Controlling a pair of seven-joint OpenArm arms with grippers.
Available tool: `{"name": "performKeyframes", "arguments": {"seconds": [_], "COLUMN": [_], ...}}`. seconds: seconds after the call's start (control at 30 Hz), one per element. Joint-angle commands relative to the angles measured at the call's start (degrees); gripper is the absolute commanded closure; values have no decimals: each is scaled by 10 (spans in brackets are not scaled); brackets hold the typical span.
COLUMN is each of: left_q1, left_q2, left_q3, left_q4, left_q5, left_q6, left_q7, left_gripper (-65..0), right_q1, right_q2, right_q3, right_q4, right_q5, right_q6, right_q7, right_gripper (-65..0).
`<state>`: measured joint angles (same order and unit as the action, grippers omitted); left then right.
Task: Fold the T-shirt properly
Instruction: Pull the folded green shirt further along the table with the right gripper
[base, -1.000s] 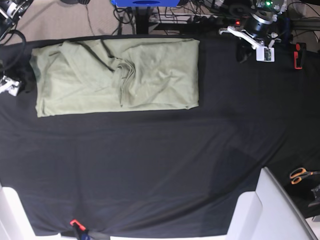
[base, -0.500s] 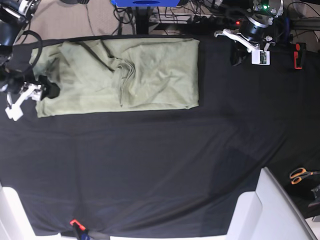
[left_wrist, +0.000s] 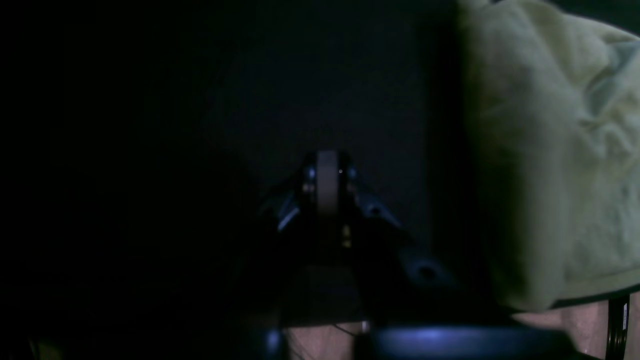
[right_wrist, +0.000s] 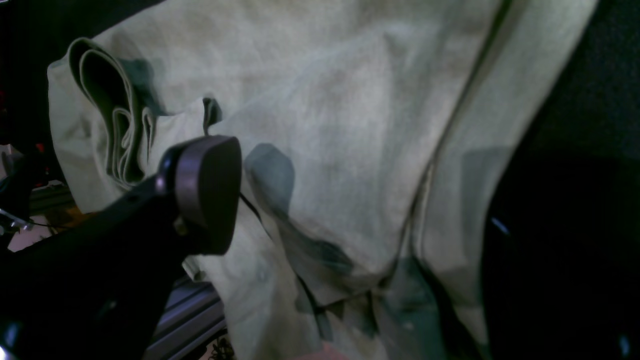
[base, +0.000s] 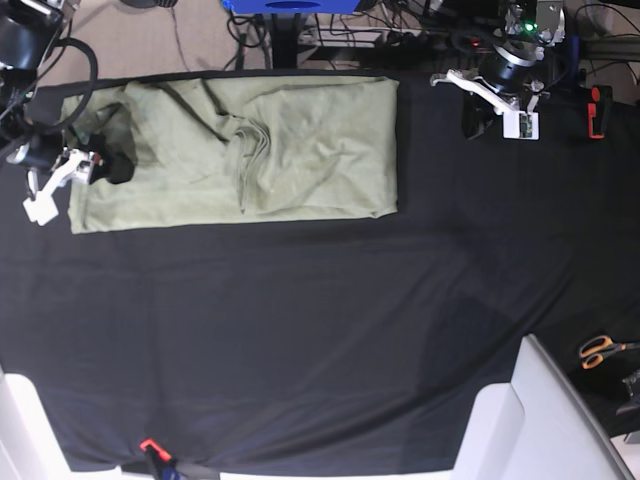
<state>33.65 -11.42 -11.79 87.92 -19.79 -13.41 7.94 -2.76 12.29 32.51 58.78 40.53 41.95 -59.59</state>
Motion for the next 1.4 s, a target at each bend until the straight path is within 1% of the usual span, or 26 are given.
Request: {"name": "performKeyframes", "arguments": {"seconds": [0.0, 0.5, 0.6, 0.67, 0.93, 0.97, 1.03, 1.13, 1.17, 1.23, 1.37], "left_q1": [2, -1, -1, -1, -1, -1, -1, -1, -1, -1, -1], "left_q2": [-3, -3, -3, -3, -3, -3, -3, -3, -3, -3, -4], "left_q3": [-1, -2, -2, -2, -2, -2, -2, -2, -3, -5, -6], "left_q4": [7, 7, 7, 7, 7, 7, 7, 7, 7, 7, 7], "left_q5": [-5, -5, -5, -5, -5, -5, -5, -5, -5, -5, -5], "left_q6": [-2, 0, 0, 1, 1, 1, 1, 1, 1, 1, 1], "left_q7": [-14, -14, -14, -14, -14, -14, -14, -14, -14, -14, -14], "left_gripper": [0, 0, 0, 0, 0, 0, 0, 0, 0, 0, 0], "right_q1": [-16, -23, -24, -24, -19, -19, -10, 9, 20, 40, 83], "right_q2": [-3, -2, -2, -2, -2, -1, 2, 24, 35, 67, 134], "right_q3": [-7, -7, -7, -7, -7, -7, -7, -5, -5, -4, -7], "right_q4": [-10, -12, -12, -12, -12, -12, -12, -30, -42, -79, -165], "right_q5": [-79, -80, -80, -80, -80, -80, -80, -80, -81, -81, -81], "right_q6": [-20, -20, -20, -20, -20, -20, -20, -20, -20, -20, -20], "right_q7": [-63, -68, -83, -84, -84, -84, -83, -81, -76, -54, 18], "right_gripper": [-488, -488, -480, -414, -8, 0, -11, -8, -8, -8, -8]}}
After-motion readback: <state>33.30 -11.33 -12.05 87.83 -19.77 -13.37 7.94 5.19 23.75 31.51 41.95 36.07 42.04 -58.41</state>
